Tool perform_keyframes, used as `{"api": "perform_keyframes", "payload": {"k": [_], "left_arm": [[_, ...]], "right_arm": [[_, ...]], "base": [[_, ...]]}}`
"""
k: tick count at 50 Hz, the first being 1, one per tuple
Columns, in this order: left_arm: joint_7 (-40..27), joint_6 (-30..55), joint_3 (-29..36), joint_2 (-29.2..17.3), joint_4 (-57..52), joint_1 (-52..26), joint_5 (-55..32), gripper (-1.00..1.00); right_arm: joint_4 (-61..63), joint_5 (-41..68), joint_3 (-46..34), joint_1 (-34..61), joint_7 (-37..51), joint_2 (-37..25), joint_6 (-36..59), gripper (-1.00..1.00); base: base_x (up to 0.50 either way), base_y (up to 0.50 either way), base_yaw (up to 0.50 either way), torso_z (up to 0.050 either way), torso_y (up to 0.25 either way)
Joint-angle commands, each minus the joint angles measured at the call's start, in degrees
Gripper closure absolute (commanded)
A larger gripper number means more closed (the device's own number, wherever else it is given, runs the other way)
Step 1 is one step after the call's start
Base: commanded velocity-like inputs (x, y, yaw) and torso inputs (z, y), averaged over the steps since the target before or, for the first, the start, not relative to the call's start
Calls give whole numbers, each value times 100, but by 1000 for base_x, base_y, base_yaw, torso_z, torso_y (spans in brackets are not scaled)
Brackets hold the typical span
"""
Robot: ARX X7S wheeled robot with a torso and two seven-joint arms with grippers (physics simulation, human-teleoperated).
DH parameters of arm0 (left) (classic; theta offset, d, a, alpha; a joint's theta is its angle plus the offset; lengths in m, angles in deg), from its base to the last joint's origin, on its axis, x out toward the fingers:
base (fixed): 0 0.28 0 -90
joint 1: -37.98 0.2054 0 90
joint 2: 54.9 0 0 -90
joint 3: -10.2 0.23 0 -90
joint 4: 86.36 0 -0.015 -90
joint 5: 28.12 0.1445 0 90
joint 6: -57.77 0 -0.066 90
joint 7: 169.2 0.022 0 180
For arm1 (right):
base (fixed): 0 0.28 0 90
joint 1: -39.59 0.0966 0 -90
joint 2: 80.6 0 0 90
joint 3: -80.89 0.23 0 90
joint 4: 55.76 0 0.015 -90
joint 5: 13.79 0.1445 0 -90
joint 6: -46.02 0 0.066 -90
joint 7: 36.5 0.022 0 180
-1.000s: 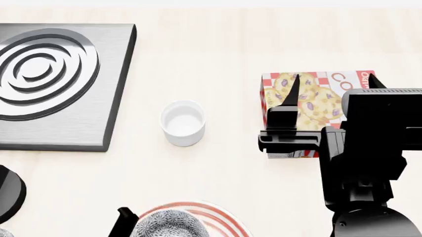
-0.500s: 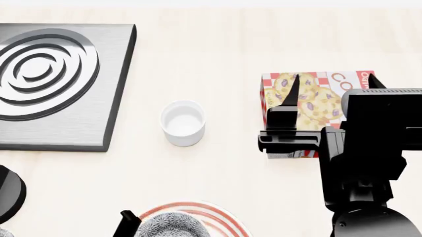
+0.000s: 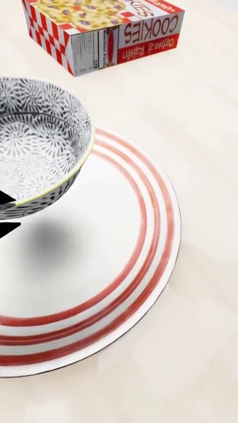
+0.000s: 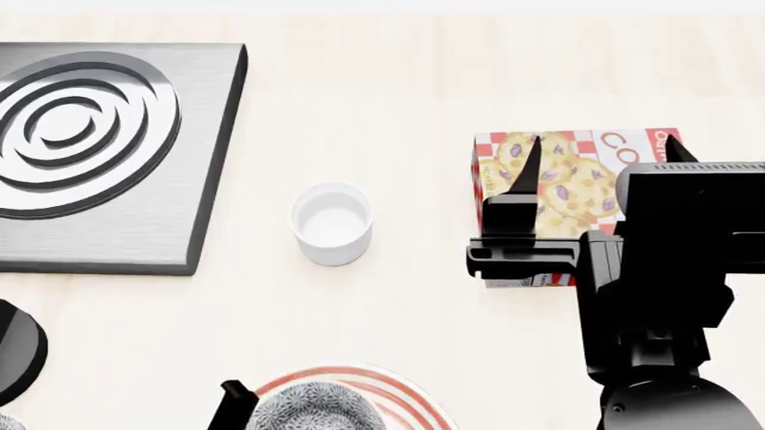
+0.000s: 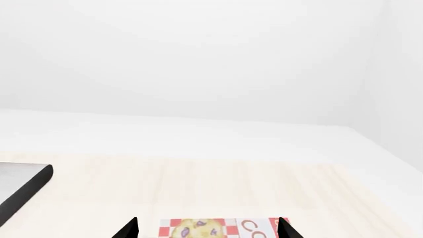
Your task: Pick the akita bowl on the stove and place it on the plate.
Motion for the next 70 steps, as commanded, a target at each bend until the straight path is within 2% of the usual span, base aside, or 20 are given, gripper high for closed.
{"api": "perform_keyframes", "payload": {"k": [1,20,21,36,70], "left_arm": [[-116,-15,-58,43,24,14,77,100],[-185,-82,-44,89,59,47,144,100],[-217,-117,-50,103,88,59,155,-100],[-259,-115,-58,98,67,101,164,-100],[-1107,-287,-1233,554,26,523,-736,-100]], "right_arm": [[25,33,-6,17,26,-17,37,-100],[-8,55,-16,9,37,-36,-10,-100],[-9,58,-12,9,38,-36,-13,-100],[27,95,-25,25,78,-50,32,-100],[15,149,-60,27,111,-84,5,-100]], "base": [[0,0,0,0,0],[0,0,0,0,1],[0,0,0,0,0],[0,0,0,0,0],[0,0,0,0,0]]}}
